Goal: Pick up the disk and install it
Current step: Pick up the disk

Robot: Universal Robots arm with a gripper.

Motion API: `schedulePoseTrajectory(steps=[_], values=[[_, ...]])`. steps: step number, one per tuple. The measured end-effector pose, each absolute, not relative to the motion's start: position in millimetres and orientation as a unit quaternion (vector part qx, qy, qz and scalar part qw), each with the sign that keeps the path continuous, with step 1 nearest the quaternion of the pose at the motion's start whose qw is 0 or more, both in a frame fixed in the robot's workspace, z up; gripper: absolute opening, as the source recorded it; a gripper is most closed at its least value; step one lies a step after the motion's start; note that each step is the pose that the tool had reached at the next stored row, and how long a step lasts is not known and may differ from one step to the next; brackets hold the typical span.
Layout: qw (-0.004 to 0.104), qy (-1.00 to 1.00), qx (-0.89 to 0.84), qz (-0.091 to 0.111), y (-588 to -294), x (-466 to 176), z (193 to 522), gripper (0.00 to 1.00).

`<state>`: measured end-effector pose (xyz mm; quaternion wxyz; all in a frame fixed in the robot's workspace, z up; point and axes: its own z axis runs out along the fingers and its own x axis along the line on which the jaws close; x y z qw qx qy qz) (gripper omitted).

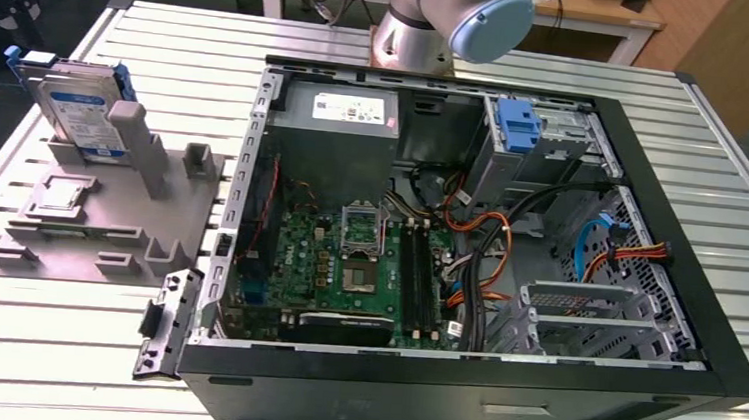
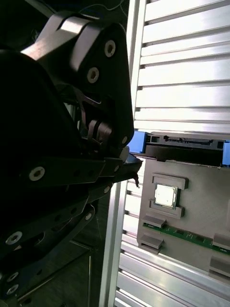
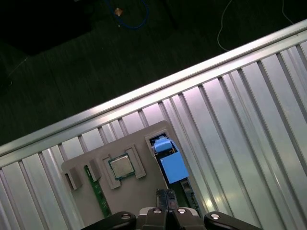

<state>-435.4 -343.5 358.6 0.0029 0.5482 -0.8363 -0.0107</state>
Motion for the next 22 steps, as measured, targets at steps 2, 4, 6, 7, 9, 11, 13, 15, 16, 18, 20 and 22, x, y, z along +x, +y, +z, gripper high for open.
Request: schedulePoseTrajectory(steps=[2, 4, 6, 7, 9, 11, 13, 15, 16, 18, 20, 22], values=[[0.003, -0.836, 0.548, -0.011, -343.5, -435.4, 358.6, 0.1], [0.003, -0.836, 0.548, -0.011, -343.5, -435.4, 358.6, 0.1], [0.003, -0.836, 0.548, -0.011, -343.5, -435.4, 358.6, 0.1], [0.003, -0.836, 0.548, -0.011, -343.5, -435.4, 358.6, 0.1], [0.003, -0.836, 0.549, -0.011, -343.5, -435.4, 358.6, 0.1], [0.003, -0.832, 0.555, -0.011, -343.6, -435.4, 358.6, 0.1], [0.003, -0.823, 0.568, -0.01, -343.5, -435.4, 358.2, 0.1], [0.002, -0.815, 0.579, -0.01, -343.6, -435.4, 356.7, 0.1], [0.002, -0.813, 0.582, -0.01, -343.6, -435.4, 356.0, 0.1], [0.002, -0.808, 0.589, -0.01, -343.5, -435.4, 355.1, 0.1], [0.002, -0.804, 0.594, -0.01, -343.5, -435.7, 354.2, 0.11], [0.001, -0.804, 0.595, -0.01, -342.9, -437.0, 353.1, 0.17]])
